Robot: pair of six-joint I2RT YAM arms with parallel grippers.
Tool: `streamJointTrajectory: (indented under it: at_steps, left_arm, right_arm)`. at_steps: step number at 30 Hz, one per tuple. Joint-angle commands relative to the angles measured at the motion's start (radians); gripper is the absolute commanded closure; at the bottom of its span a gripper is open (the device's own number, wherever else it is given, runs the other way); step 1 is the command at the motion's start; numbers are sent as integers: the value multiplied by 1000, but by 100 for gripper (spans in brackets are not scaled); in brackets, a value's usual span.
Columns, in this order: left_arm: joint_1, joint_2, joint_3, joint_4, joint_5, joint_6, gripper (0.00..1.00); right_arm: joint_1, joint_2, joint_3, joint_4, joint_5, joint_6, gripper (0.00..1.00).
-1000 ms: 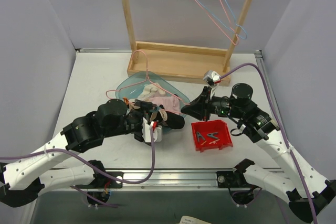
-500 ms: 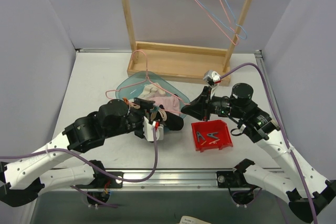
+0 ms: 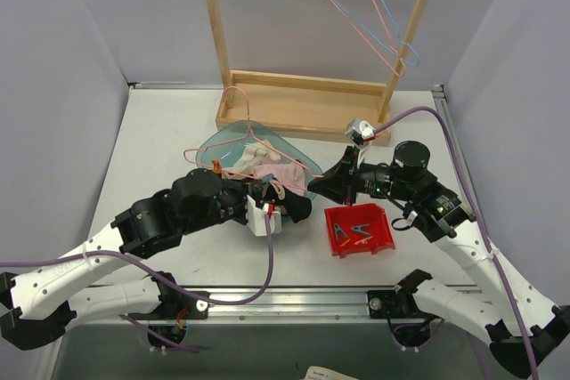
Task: Remove the underwear clipped to the hanger
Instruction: Remove the underwear from the hanger.
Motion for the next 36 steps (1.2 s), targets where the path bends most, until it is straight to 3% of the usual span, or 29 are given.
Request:
streamJointTrajectory:
  at_steps: [1, 3, 12, 18, 23, 26, 28, 32, 36]
  left_arm:
    - [-3, -8, -3, 52, -14, -6, 88]
    - [-5, -10, -3, 52, -16, -7, 97]
    - [-5, -18, 109, -6, -19, -58, 97]
    - [-5, -38, 130, 38, 58, -113, 97]
    - [-6, -68, 152, 74, 72, -183, 97]
    - [-6, -110, 132, 172, 218, -330, 97]
    - [-6, -85, 150, 155, 291, -393, 97]
    - [-18, 106, 195, 89, 476, -518, 97]
    - [-124, 232, 161, 182, 437, -535, 97]
  right_arm:
    - [6, -21, 47, 60, -25, -5, 100]
    - [4, -22, 46, 60, -19, -5, 100]
    - [4, 2, 46, 38, 49, -14, 100]
    - [4, 28, 52, 16, 93, -28, 100]
    - [4, 18, 73, -17, 345, -16, 100]
    - [1, 24, 84, -17, 510, 7, 100]
    - [0, 33, 98, 8, 544, 23, 100]
    - [-4, 39, 118, 63, 589, 44, 100]
    - [-5, 71, 144, 69, 596, 49, 100]
